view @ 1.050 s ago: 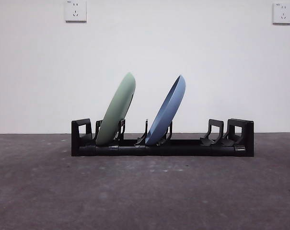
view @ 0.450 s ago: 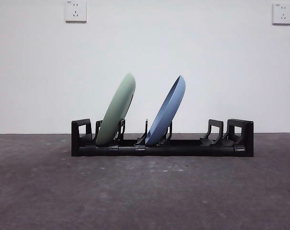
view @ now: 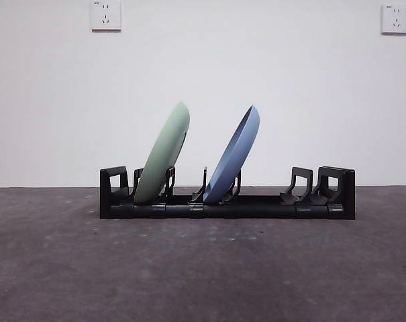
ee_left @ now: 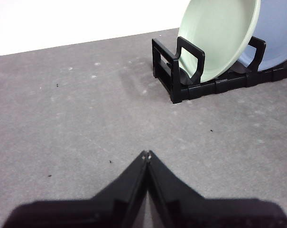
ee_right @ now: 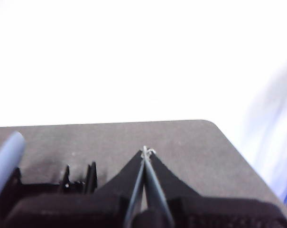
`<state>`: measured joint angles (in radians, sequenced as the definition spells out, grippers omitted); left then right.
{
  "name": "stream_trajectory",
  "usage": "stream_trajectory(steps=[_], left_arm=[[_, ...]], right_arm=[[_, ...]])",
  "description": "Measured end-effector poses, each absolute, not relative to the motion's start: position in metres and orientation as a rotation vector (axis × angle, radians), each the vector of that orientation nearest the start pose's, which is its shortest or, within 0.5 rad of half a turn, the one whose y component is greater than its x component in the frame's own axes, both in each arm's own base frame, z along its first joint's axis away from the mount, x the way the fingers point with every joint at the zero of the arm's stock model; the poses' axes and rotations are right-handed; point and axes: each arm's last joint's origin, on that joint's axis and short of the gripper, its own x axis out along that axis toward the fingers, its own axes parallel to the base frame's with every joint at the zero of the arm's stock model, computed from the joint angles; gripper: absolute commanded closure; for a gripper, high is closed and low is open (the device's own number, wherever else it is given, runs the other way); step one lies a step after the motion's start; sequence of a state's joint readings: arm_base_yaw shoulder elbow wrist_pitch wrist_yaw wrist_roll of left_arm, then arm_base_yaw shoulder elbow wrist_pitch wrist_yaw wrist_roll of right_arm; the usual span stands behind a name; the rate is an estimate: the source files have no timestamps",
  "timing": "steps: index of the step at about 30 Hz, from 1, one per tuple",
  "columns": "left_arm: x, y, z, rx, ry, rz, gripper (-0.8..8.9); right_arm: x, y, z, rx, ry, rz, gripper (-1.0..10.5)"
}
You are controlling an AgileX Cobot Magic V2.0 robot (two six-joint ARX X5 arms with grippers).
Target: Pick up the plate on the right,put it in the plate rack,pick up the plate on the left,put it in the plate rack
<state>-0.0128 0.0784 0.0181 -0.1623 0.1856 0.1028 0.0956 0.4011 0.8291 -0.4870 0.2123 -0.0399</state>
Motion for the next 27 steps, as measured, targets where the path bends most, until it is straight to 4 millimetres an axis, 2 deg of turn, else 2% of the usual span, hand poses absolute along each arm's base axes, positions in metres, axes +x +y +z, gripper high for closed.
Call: stream_trajectory(steps=[6,9,13,20,27], left_arm=[[0.099,-0.007,0.148,0.083,0.212,-0.209,8.17],[0.099,-0.007,0.148,0.083,0.212,-0.209,8.17],[0.099,-0.007,0.148,0.083,0.212,-0.209,8.17],[0.099,-0.007,0.148,0.082,0.212,-0.209,8.17],[0.099,-0.007,0.148,0.082,0.212,-0.209,8.17]], right_arm=[[0.087,0.002,0.259,-0.002,0.064,-0.122,9.5],[0.093,0.002,0.219,0.005,0.064,-0.122,9.5],[0.095,0.003,0.182,0.0,0.101,-0.123,9.5],[0.095,-0.001,0.155,-0.005,0.148,-0.158,9.5],[0.095,-0.004,0.154,-0.005,0.16,-0.191,9.5]])
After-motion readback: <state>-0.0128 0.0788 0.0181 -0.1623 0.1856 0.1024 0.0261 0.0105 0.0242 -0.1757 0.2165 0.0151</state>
